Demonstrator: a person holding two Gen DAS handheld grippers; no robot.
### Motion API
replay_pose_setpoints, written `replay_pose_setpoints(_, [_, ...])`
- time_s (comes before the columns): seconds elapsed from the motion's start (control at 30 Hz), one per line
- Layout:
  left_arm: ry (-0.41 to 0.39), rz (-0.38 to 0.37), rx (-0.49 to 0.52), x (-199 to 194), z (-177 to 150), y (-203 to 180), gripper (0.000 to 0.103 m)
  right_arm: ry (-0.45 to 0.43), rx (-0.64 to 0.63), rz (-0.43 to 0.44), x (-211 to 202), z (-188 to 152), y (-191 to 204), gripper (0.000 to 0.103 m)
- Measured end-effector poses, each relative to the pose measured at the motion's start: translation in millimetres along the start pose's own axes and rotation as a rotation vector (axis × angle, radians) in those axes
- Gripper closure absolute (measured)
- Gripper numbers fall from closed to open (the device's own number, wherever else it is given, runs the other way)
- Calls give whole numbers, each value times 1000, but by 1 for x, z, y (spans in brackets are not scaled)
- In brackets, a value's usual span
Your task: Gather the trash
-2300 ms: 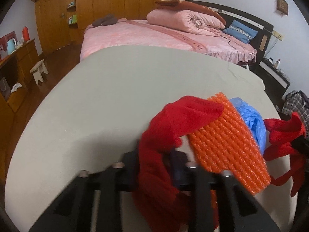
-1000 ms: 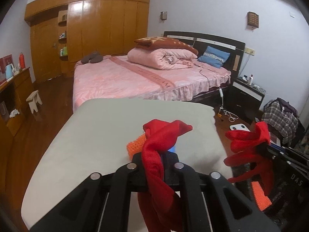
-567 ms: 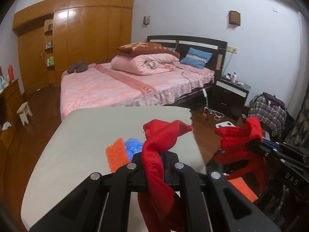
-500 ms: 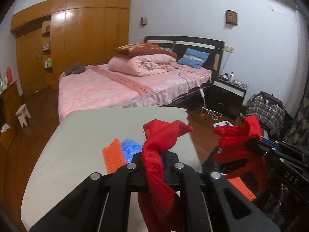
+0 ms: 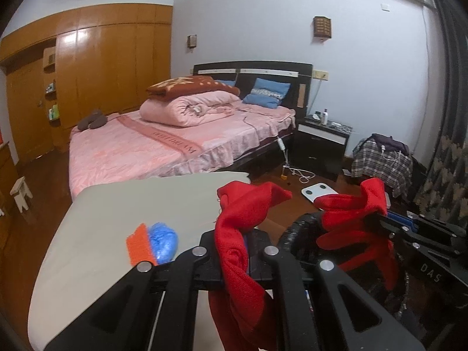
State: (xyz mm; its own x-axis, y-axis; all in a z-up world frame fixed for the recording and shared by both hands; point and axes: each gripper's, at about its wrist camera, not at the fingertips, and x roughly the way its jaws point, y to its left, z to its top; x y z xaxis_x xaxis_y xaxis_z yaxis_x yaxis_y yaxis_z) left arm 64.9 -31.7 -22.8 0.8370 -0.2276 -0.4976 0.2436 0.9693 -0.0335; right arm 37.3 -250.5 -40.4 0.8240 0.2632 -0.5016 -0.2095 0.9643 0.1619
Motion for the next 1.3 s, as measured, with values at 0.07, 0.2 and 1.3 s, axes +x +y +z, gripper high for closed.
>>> replay_pose_setpoints(0.07, [-4, -17, 12, 0, 1, -9, 95, -3, 5, -11, -4, -2, -5, 90])
replay_pose_setpoints(0.2, [-7, -50, 30, 1, 2, -27, 94, -14, 18, -39, -15, -5, -17, 90])
replay_pose_setpoints(1.3, [110, -239, 161, 83, -18, -139, 94, 74, 130, -234, -21, -56, -115, 90])
